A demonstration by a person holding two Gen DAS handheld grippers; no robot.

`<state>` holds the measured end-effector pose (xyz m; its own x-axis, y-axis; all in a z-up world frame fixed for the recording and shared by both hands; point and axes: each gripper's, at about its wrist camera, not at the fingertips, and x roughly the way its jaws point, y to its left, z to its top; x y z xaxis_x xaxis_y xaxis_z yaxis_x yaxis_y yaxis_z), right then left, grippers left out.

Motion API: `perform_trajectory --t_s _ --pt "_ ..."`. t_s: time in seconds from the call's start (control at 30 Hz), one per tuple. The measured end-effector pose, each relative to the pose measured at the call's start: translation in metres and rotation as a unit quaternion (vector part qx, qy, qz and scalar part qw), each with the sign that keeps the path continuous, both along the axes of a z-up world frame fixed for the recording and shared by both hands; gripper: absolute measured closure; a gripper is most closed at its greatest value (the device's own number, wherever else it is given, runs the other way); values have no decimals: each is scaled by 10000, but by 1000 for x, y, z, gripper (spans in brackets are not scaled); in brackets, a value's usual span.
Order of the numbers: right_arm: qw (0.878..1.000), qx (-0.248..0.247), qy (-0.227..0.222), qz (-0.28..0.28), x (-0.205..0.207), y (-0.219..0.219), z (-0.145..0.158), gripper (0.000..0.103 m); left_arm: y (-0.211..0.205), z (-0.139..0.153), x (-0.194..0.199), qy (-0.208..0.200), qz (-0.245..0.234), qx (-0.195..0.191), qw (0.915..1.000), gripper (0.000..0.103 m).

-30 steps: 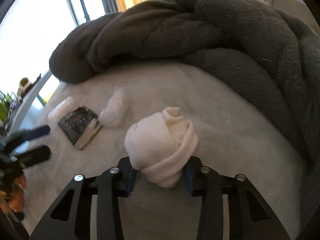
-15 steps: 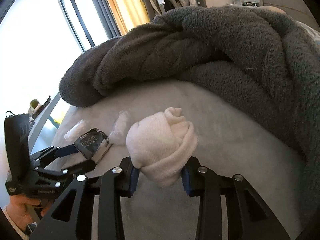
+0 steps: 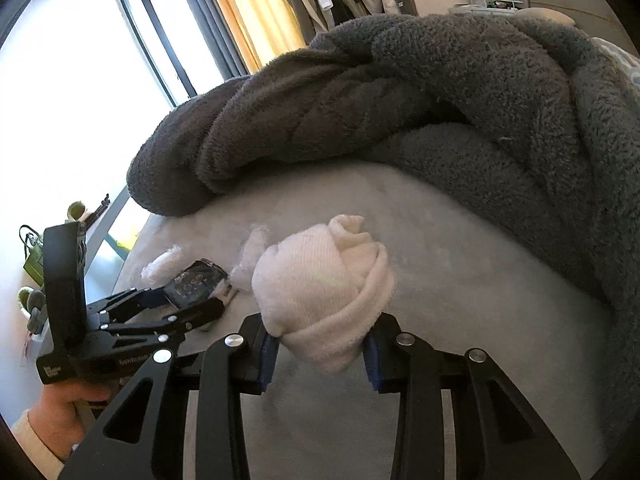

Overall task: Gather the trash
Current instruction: 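Grasp the black Face tissue pack with the left tool while the right tool holds the sock, then carry both items to the green bin and open the left tool over it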

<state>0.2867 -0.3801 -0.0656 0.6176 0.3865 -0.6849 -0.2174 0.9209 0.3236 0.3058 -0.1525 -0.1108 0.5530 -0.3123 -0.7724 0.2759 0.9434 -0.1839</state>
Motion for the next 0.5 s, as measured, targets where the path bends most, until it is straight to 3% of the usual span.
perform_trajectory --t_s 0.5 --pt "9996 -80 -181 199 8 42 23 67 34 38 -33 -440 -233 -463 9977 31"
